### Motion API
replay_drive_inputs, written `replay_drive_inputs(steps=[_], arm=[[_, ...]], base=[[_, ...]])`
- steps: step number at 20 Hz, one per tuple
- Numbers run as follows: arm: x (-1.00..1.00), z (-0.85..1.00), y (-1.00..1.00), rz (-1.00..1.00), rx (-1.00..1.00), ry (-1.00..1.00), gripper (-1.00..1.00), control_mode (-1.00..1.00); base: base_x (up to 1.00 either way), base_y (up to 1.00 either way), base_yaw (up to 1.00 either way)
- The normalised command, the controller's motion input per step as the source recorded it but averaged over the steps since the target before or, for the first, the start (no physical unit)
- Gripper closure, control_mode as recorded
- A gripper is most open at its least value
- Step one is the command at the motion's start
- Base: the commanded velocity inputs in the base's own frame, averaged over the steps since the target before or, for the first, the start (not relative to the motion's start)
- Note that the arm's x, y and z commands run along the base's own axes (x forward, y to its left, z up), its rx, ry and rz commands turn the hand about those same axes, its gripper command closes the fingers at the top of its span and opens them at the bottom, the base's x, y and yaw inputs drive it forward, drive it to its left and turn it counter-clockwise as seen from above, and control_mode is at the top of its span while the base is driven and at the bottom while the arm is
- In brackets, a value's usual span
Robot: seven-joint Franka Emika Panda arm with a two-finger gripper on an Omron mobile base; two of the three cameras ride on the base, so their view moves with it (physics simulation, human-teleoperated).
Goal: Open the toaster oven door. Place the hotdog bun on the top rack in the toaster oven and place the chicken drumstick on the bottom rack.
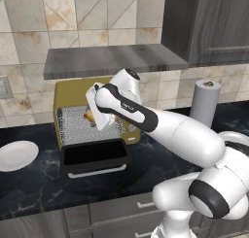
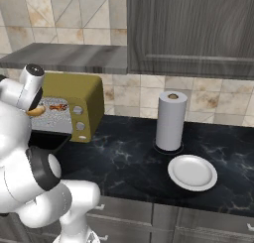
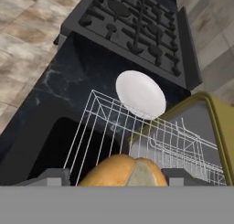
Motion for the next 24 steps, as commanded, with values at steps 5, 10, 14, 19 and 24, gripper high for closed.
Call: replay_drive_inputs(steps=[5, 10, 14, 19, 24], arm=[[0.17, -0.03, 0.24, 0.0, -0.01, 0.02, 1.0, -1.0], [0.2, -0.13, 0.09, -0.03, 0.0, 0.01, 1.0, -1.0], [0.18, -0.17, 0.09, -0.01, 0.0, 0.0, 1.0, -1.0], [0.15, -0.15, 0.15, 0.0, 0.0, 0.0, 1.0, -1.0], [0.08, -0.14, 0.04, 0.0, 0.01, 0.0, 1.0, -1.0]], base=[[0.0, 0.0, 0.0], [0.0, 0.0, 0.0], [0.0, 0.0, 0.0], [0.0, 0.0, 0.0], [0.0, 0.0, 0.0]])
